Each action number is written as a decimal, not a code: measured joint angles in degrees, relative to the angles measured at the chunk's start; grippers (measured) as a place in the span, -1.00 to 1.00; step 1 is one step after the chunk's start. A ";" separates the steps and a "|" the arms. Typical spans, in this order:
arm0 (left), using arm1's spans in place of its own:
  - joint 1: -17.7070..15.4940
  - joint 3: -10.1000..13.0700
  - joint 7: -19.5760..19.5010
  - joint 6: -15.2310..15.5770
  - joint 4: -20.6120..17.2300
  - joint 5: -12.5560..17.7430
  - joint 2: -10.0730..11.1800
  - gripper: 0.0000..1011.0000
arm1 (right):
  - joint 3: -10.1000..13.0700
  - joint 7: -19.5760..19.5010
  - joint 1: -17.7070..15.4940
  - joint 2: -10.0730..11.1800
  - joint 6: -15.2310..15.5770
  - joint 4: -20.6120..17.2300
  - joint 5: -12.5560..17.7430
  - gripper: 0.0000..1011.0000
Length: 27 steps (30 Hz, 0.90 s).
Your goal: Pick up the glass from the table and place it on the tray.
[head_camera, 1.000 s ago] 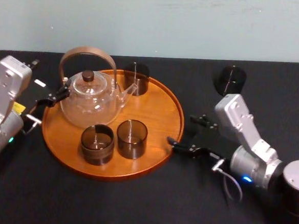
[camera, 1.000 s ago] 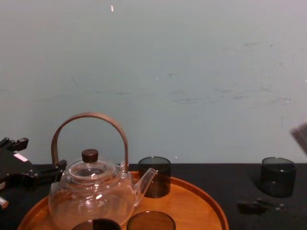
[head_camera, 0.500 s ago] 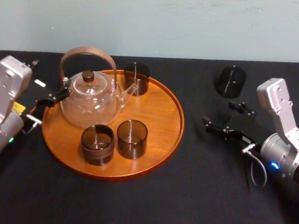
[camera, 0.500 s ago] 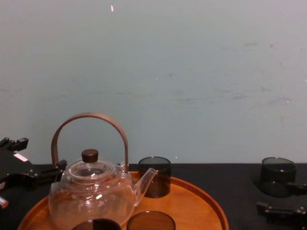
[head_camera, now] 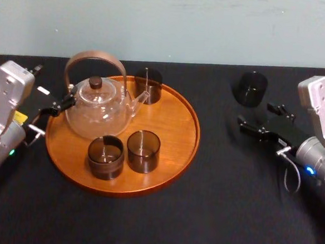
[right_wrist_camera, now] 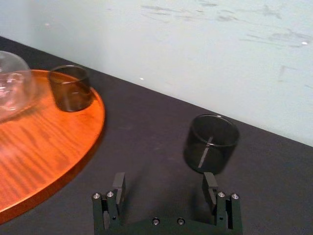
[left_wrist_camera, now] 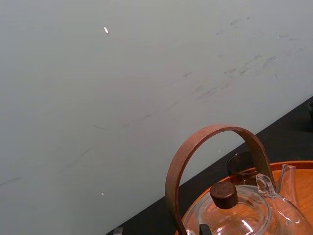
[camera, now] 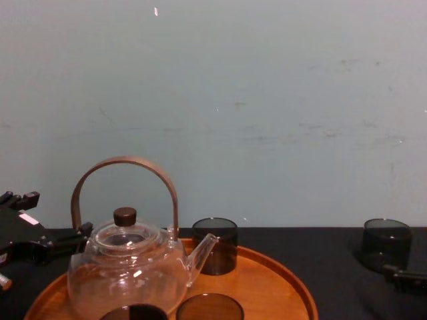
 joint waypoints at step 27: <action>0.00 0.00 0.00 0.00 0.00 0.00 0.00 1.00 | 2.05 -0.41 9.27 -3.00 0.07 11.85 -1.61 0.98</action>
